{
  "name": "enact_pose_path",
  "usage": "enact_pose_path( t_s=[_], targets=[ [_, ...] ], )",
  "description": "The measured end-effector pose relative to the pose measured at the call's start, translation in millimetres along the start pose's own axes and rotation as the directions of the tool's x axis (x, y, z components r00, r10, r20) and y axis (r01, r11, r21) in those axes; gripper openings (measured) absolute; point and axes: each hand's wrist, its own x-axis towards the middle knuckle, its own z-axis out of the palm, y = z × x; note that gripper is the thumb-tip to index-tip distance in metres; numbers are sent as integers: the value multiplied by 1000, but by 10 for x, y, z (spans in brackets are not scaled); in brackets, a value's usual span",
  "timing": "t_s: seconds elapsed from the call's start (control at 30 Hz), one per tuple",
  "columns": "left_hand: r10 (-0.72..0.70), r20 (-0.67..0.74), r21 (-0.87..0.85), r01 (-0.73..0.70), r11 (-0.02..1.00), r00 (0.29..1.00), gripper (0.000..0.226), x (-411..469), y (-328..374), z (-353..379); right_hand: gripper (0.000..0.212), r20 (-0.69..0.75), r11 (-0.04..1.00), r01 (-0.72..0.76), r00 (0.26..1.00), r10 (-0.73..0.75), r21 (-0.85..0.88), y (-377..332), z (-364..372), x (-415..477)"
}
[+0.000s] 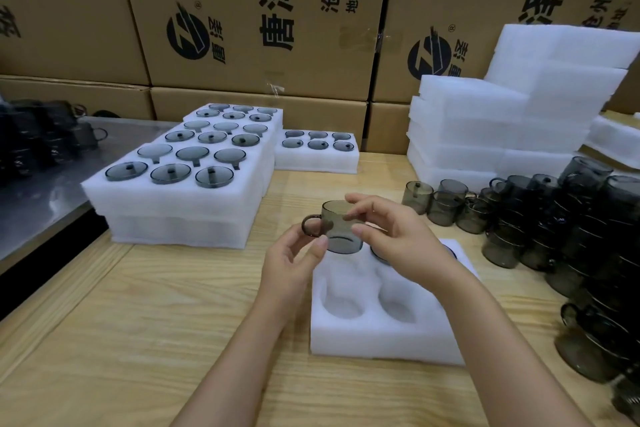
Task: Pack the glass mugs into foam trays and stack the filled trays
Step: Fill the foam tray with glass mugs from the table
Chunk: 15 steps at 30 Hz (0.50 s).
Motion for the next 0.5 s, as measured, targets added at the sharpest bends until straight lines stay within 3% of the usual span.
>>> enact_pose_path(
  t_s=[0.17,0.27,0.33,0.4,0.5],
  targets=[
    [51,-167,108,-33,994,985,19,34,9,32,37,-186,998,-20,983,8,-61,59,83,74],
    [91,-201,161,-58,985,975,18,29,10,62,26,-219,997,-68,974,57,-43,82,106,115],
    [173,-201,236,-123,964,964,26,37,9,98,8,-185,996,-89,979,85,-14,94,133,131],
    [247,-173,340,-178,924,953,35,58,-8,133,16,-184,993,-113,976,118,40,109,172,135],
    [241,-94,376,-190,907,966,36,71,-12,132,25,-246,988,-144,957,153,53,134,170,149]
  ],
)
